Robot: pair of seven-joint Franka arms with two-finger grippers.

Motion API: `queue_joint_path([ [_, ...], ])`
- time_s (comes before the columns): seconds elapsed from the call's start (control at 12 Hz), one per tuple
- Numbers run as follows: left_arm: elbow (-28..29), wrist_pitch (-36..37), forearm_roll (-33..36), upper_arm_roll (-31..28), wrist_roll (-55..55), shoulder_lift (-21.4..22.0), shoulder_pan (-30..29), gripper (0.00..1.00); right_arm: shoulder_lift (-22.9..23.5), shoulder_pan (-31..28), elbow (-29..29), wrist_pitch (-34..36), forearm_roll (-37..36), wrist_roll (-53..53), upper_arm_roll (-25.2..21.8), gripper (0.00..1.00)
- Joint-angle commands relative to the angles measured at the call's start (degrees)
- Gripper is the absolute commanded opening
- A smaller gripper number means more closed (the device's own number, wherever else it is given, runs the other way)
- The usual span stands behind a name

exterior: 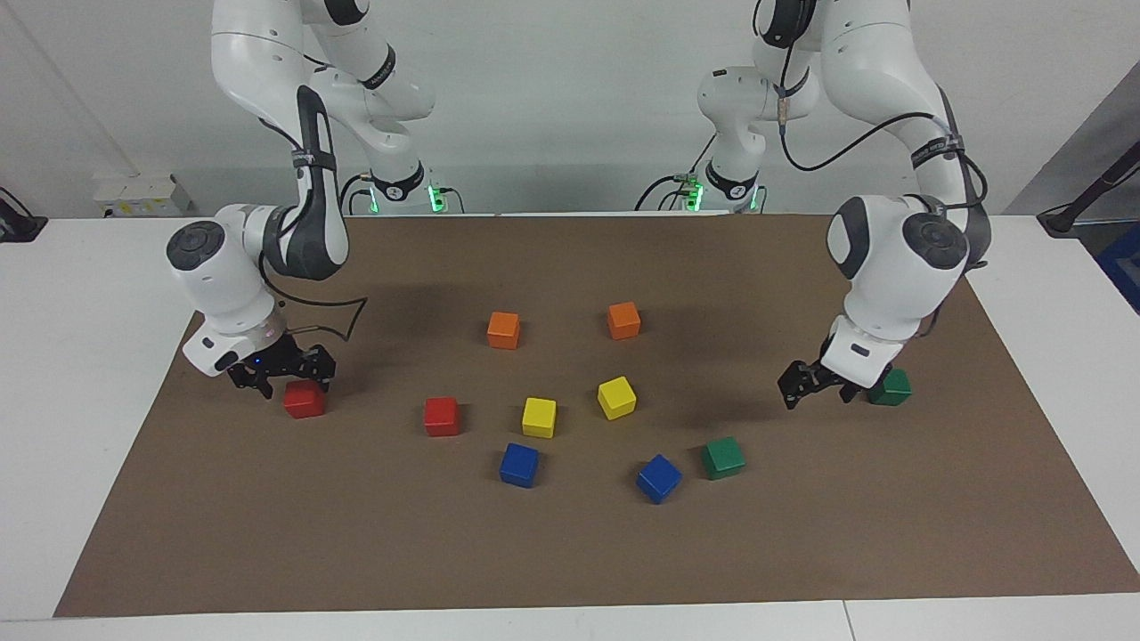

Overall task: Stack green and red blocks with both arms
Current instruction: 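Grasp the second green cube with the left gripper while the right gripper grasps red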

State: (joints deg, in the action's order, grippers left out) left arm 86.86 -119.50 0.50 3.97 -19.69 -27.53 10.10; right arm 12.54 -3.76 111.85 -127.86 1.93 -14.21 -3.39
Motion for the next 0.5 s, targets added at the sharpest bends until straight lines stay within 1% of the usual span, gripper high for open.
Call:
queue_joint_path([
  [0.0,-6.0,-0.3,-0.7,-1.1,-2.4,-5.4,1.8,1.0,0.9,1.8,-9.9,9.5,-0.4,3.6,0.4,1.0],
  [0.08,-6.0,-2.0,-0.7,-1.1,-4.1,-6.1,2.6,1.0,2.3,3.9,-13.5,11.8,-1.4,7.2,0.3,1.0],
  [0.17,-6.0,-4.8,-0.6,-1.1,-6.2,-7.5,3.6,1.0,3.4,6.5,-16.4,13.8,-4.6,12.3,0.4,0.99],
  [0.25,-6.0,-5.6,-0.6,-1.1,-6.9,-7.9,3.8,1.0,4.0,7.8,-18.2,14.3,-5.8,16.8,0.6,1.0],
  [0.42,-6.1,-5.9,-0.6,-1.1,-9.2,-8.6,4.2,1.0,5.6,11.8,-21.7,14.4,-4.9,21.7,0.8,1.0],
])
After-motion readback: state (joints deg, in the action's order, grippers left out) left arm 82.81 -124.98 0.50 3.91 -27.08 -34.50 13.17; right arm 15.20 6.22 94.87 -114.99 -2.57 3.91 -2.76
